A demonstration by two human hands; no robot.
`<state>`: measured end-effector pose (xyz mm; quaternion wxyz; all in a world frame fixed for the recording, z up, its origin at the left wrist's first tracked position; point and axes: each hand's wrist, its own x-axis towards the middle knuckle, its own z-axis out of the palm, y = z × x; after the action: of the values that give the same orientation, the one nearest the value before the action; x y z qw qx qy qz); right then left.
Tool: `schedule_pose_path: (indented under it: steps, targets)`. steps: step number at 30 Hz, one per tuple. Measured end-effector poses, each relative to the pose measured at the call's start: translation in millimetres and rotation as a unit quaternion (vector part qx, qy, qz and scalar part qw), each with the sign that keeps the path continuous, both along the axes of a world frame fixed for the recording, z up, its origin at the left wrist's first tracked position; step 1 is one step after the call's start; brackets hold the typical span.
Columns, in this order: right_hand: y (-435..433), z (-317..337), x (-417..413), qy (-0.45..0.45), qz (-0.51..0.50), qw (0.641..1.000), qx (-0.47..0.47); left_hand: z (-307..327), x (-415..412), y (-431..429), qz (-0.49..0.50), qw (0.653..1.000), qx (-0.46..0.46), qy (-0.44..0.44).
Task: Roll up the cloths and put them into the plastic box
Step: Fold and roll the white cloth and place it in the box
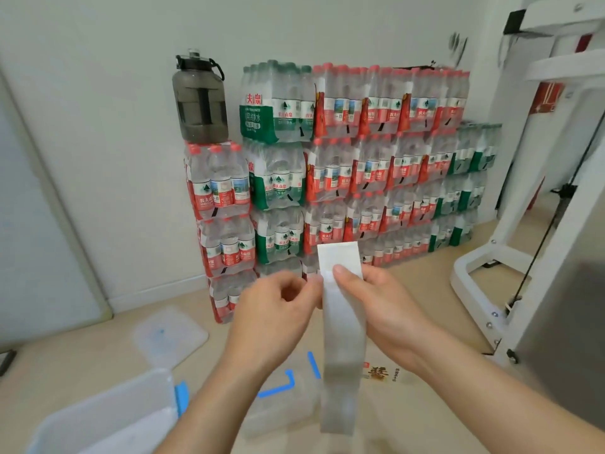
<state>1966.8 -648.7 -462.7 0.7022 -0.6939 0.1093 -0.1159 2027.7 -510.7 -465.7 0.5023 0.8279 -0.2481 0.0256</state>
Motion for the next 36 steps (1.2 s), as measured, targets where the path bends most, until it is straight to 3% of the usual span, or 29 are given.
schedule_pose_path:
  steps: [2, 4, 7, 11, 18, 23, 31, 36]
  targets:
    - [-2.3, -7.2, 5.1, 0.009, 0.033, 0.999, -0.04, -0.5, 8.5, 0.7, -0.018, 0.988, -0.136, 0.078]
    - [0.5, -9.6, 5.9, 0.019, 0.074, 0.995, -0.06, -1.3, 13.9, -0.2, -0.04, 0.974, -0.192, 0.114]
    - [2.2, -10.3, 7.5, 0.024, 0.103, 0.99, -0.093, -2.3, 14.9, -1.3, -0.044, 0.979, -0.182, 0.085]
    - [-12.0, -12.9, 16.5, -0.024, 0.037, 0.969, -0.241, -10.0, 17.8, -5.6, -0.043, 0.991, -0.123, 0.044]
    - [-15.4, -9.3, 12.7, -0.012, 0.038, 0.994, -0.099, -9.3, 12.8, -7.8, -0.031, 0.991, -0.128, 0.01]
    - [-11.0, -7.4, 9.7, -0.005, 0.033, 0.999, -0.015, -4.7, 8.5, -5.1, -0.031, 0.975, -0.192, 0.106]
    - [-6.2, -9.8, 9.8, -0.023, 0.001, 0.998, -0.06, -2.1, 3.9, -0.7, -0.069, 0.96, -0.223, 0.153]
    - [-4.7, -9.2, 10.4, -0.026, 0.012, 0.999, -0.036, -3.0, 7.0, 1.8, -0.106, 0.937, -0.246, 0.225]
